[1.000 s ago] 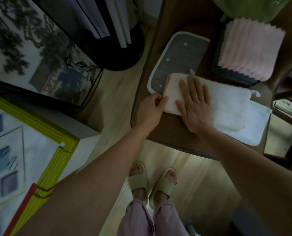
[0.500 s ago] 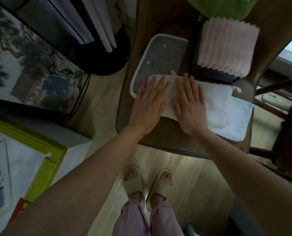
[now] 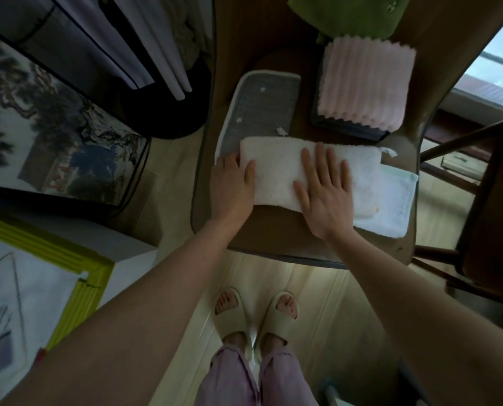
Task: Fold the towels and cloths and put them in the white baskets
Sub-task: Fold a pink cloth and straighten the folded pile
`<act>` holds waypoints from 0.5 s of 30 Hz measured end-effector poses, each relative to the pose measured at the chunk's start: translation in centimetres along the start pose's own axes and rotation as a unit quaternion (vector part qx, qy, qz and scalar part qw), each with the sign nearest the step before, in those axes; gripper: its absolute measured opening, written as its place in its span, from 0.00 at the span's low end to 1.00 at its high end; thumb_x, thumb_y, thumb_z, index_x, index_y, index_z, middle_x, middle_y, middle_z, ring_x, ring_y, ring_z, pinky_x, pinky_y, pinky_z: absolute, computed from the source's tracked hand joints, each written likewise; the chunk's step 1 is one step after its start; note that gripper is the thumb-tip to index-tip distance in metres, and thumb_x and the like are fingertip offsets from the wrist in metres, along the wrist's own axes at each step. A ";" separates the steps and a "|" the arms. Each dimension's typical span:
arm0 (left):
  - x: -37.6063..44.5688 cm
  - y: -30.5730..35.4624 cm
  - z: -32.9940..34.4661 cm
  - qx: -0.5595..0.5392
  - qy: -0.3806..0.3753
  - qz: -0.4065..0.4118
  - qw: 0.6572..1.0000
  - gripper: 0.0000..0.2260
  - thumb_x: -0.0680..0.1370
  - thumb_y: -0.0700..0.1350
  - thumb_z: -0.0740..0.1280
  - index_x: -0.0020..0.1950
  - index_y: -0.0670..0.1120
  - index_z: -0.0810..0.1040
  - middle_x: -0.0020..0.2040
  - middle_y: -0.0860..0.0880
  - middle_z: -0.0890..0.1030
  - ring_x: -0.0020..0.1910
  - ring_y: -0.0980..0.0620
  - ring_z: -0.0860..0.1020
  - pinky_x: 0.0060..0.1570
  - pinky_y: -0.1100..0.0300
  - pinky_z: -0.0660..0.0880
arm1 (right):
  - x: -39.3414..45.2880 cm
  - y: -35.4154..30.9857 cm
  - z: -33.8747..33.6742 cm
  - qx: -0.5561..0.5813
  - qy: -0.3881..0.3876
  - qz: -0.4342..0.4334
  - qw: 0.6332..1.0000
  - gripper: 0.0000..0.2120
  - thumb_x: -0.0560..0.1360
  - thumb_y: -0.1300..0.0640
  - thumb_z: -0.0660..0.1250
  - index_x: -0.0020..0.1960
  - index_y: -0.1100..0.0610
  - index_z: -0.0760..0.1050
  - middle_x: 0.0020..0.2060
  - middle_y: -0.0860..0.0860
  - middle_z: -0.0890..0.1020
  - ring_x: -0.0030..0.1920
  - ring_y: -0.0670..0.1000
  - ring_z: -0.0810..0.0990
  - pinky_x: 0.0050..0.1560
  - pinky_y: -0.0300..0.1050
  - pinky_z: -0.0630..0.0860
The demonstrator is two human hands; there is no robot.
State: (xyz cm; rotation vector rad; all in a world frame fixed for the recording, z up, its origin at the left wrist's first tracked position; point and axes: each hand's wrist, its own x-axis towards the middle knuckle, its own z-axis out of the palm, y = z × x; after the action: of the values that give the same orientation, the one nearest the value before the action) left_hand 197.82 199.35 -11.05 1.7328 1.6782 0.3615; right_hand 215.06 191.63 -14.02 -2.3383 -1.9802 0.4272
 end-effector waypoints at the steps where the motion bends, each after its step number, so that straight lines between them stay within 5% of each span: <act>1: 0.1 0.6 0.2 -0.047 -0.004 -0.054 0.997 0.19 0.83 0.54 0.57 0.65 0.42 0.73 0.58 0.44 0.77 0.55 0.47 0.76 0.54 0.50 0.76 | -0.1 0.0 0.0 0.001 -0.001 -0.003 1.000 0.29 0.82 0.41 0.42 0.80 0.50 0.40 0.79 0.52 0.42 0.78 0.52 0.38 0.77 0.56 0.41; 6: 1.2 2.2 -0.3 -0.189 -0.079 -0.190 0.960 0.20 0.82 0.56 0.59 0.67 0.45 0.73 0.57 0.49 0.77 0.53 0.51 0.76 0.49 0.59 0.73 | 0.0 -0.1 0.2 -0.012 0.000 -0.009 1.000 0.30 0.82 0.41 0.42 0.80 0.52 0.40 0.79 0.53 0.42 0.78 0.53 0.39 0.77 0.56 0.41; 12: 0.1 3.0 -1.4 -0.230 -0.033 -0.104 0.967 0.07 0.81 0.52 0.62 0.55 0.50 0.72 0.47 0.55 0.76 0.45 0.60 0.76 0.40 0.67 0.72 | 0.3 -0.1 0.0 0.010 -0.033 -0.025 0.999 0.30 0.81 0.40 0.39 0.79 0.51 0.37 0.79 0.52 0.39 0.78 0.52 0.35 0.77 0.55 0.39; 15: -0.5 4.5 -1.6 -0.250 -0.018 -0.090 0.964 0.06 0.81 0.52 0.63 0.55 0.52 0.72 0.48 0.55 0.77 0.49 0.55 0.78 0.48 0.60 0.76 | -0.3 0.3 -2.1 0.191 -0.048 -0.015 0.980 0.29 0.82 0.40 0.43 0.80 0.50 0.44 0.79 0.50 0.45 0.78 0.47 0.40 0.78 0.49 0.41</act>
State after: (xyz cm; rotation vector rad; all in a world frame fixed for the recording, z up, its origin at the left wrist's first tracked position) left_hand 200.13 199.62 -6.88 1.2010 1.5367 0.6054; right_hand 215.77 191.58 -12.01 -2.0800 -1.7738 0.8478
